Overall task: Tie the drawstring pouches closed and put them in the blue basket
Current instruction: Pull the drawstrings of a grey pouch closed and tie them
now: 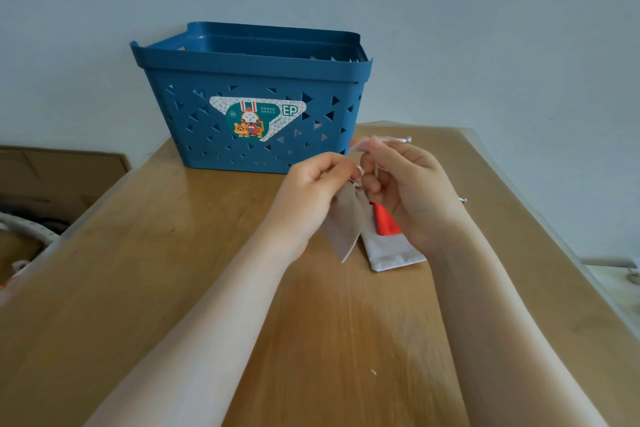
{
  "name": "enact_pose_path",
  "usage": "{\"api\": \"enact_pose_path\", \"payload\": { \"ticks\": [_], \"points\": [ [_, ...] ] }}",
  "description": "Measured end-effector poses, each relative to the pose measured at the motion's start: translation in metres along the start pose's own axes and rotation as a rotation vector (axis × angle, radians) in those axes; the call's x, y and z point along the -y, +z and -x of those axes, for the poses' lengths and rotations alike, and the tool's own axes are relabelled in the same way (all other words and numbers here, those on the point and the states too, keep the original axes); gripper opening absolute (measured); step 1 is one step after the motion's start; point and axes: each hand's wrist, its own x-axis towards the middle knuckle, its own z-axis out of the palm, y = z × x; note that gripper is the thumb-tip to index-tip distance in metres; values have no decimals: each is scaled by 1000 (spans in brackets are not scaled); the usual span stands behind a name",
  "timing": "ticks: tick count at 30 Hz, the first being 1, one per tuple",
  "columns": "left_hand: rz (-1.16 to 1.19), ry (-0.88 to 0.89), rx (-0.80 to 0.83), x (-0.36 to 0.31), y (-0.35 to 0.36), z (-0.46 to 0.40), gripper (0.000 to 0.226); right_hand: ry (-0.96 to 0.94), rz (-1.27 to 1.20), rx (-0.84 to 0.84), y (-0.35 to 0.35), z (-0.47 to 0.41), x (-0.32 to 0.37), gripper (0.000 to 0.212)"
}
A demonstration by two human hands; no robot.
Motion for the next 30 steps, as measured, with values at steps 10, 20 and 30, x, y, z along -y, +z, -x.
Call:
{"api": "enact_pose_path", "payload": {
  "ticks": [10, 20, 30],
  "points": [
    [-21, -198, 76, -1, -5, -4, 35, -285, 338, -53, 2, 1, 1, 28],
    [-130, -75, 382, -10, -12, 4, 29, -280, 502, -4, 13, 6, -3, 24],
    [-247, -15, 198, -7, -20, -3, 29, -357, 685, 17, 8, -1, -11, 38]
  ]
}}
